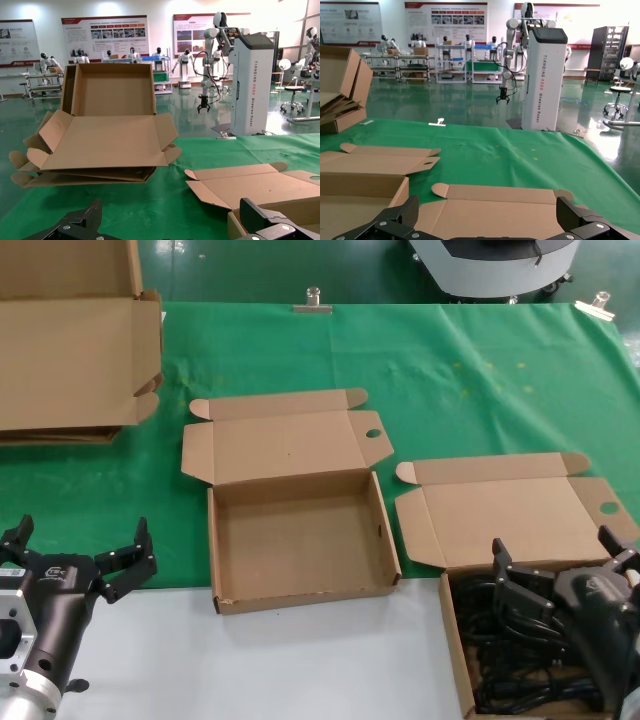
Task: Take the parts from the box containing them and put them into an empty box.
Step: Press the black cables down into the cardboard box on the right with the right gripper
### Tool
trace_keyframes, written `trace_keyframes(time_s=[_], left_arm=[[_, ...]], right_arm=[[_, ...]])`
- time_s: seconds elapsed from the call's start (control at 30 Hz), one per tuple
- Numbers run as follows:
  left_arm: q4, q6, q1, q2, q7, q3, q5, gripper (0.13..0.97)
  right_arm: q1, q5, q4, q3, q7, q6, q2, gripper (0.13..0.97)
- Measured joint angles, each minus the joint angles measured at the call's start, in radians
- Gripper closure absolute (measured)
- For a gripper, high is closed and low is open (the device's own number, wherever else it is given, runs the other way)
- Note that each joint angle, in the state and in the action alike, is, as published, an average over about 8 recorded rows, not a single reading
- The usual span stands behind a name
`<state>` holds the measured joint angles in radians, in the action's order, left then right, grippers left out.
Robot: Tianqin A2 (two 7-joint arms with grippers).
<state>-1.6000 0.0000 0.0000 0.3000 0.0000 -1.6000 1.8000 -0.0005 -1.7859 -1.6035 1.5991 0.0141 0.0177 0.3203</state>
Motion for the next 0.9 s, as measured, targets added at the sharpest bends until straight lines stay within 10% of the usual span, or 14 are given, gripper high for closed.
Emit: trace_keyframes(time_s=[0.9], left_arm=[[0.000, 0.000, 0.000, 0.000, 0.000, 0.000, 0.000, 0.323]], right_arm=[[-0.001, 0.004, 0.000, -0.001, -0.004, -0.004, 0.000, 0.129]])
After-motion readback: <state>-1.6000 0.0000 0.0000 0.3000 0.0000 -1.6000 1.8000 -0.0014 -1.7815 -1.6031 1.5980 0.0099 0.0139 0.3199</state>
